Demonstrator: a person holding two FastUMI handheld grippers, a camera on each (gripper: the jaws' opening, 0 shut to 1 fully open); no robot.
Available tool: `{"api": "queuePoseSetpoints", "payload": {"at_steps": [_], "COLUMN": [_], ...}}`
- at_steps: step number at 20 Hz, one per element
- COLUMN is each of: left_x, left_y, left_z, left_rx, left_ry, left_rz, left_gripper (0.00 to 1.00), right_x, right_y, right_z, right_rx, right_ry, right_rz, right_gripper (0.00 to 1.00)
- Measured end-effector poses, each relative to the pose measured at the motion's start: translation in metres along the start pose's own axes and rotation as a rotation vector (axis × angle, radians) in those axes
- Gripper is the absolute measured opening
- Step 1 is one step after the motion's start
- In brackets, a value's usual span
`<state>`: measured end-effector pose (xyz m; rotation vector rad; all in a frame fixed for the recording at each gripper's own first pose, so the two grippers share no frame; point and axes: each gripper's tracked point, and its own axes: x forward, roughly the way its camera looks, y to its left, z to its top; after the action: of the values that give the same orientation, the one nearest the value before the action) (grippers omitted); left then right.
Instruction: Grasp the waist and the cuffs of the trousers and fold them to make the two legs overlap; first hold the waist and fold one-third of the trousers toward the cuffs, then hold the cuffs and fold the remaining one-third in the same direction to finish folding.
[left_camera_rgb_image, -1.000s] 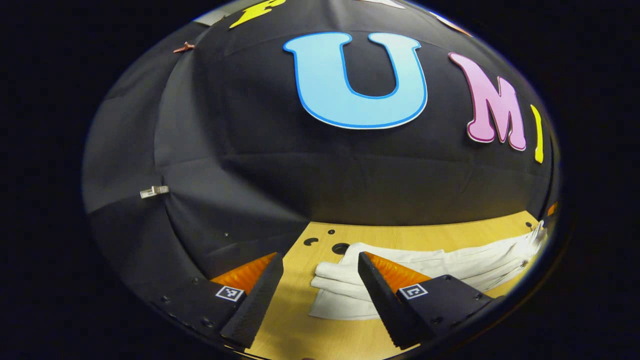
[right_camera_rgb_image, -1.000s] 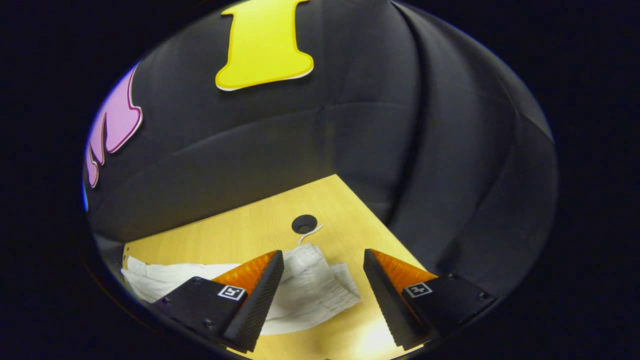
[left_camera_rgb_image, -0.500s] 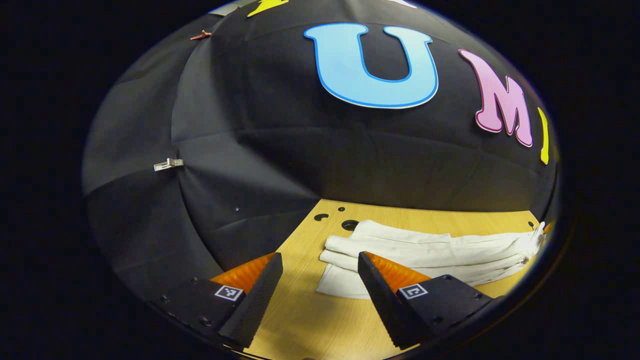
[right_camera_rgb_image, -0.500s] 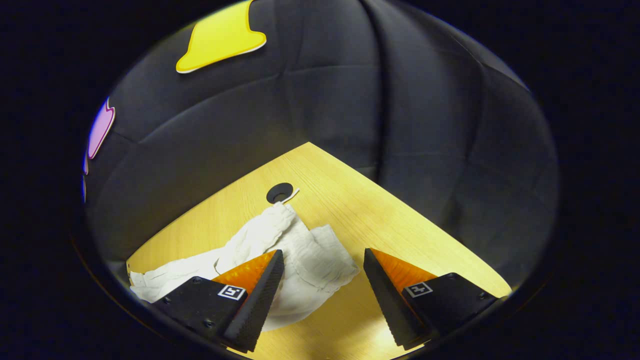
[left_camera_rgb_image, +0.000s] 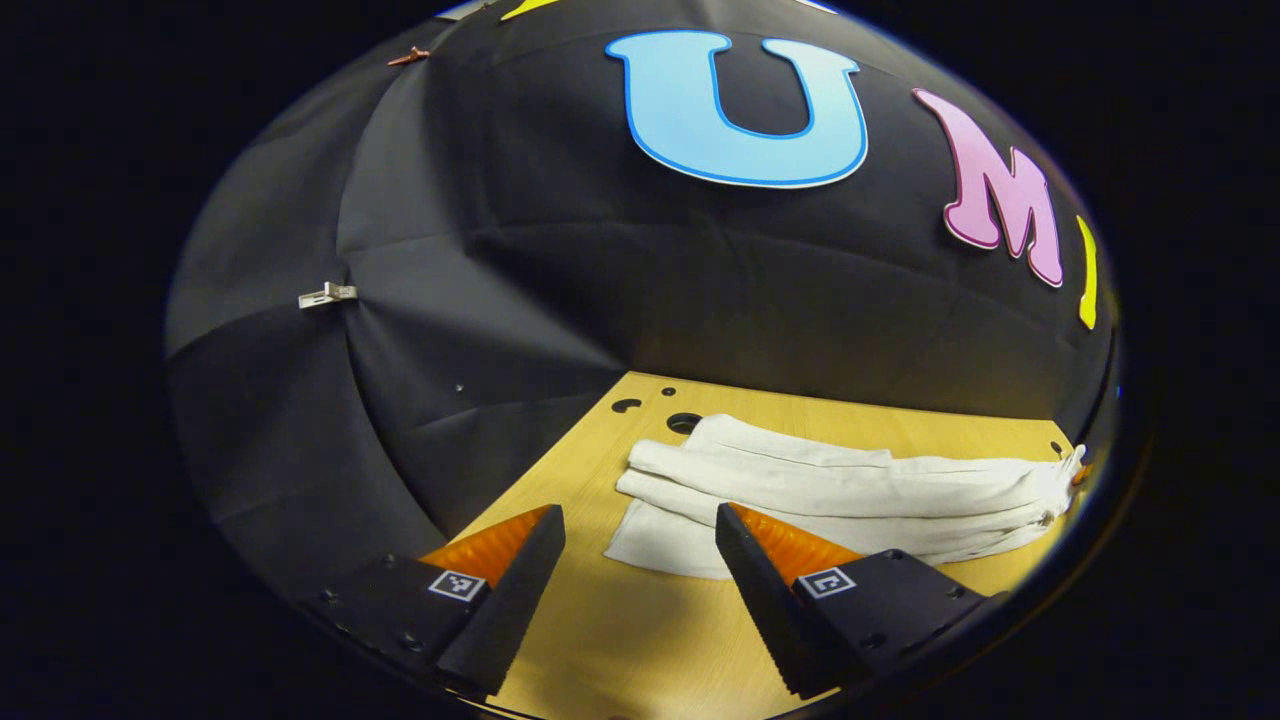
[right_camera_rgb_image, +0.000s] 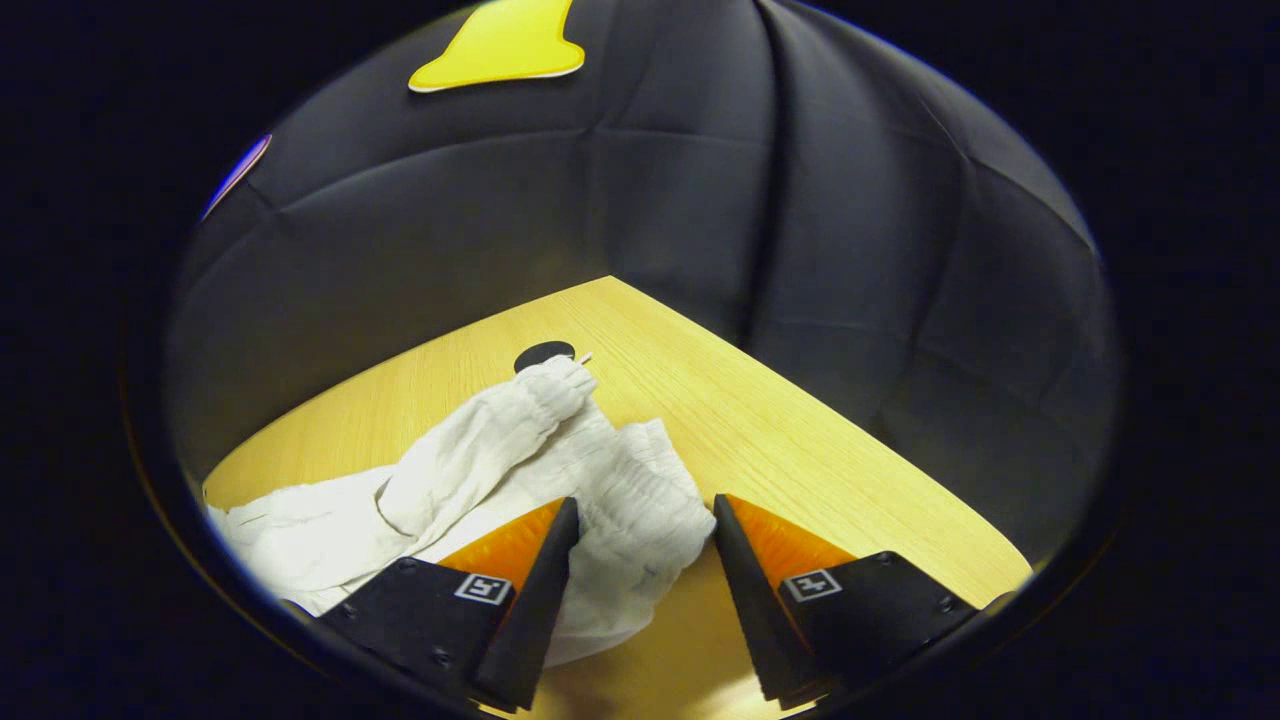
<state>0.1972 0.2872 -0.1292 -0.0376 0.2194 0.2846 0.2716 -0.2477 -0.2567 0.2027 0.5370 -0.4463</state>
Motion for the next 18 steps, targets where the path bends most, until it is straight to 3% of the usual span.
{"api": "queuePoseSetpoints", "payload": {"at_steps": [1,2,4,5,10,13,16,18], "left_x": [0.002,0.004,0.005,0.005,0.007,0.01,0.009,0.008], "left_y": [-0.001,-0.003,-0.011,-0.013,-0.026,-0.027,-0.025,-0.022], "left_z": [-0.001,-0.001,0.001,0.001,-0.002,-0.003,-0.002,0.001], "left_rx": [0.013,0.027,0.048,0.055,0.066,0.06,0.057,0.071], "left_ry": [0.006,0.009,0.007,0.003,0.004,0.008,0.003,0.001], "left_rz": [-0.004,-0.009,-0.025,-0.032,-0.062,-0.064,-0.073,-0.077], "left_gripper": [0.98,0.98,0.98,0.98,0.98,0.98,0.98,0.98], "right_x": [-0.001,0.0,0.001,0.004,0.0,-0.006,-0.057,-0.075], "right_y": [0.002,0.005,0.011,0.014,0.017,0.02,0.03,0.028], "right_z": [0.0,-0.005,-0.009,-0.006,-0.006,0.004,0.055,0.067], "right_rx": [0.005,0.005,0.005,0.008,0.041,0.07,0.054,0.039], "right_ry": [0.003,0.009,0.02,0.01,0.024,0.029,-0.097,-0.169], "right_rz": [0.008,0.013,0.032,0.048,0.069,0.086,0.155,0.205], "right_gripper": [0.78,0.62,0.61,0.44,0.18,0.18,0.18,0.18]}}
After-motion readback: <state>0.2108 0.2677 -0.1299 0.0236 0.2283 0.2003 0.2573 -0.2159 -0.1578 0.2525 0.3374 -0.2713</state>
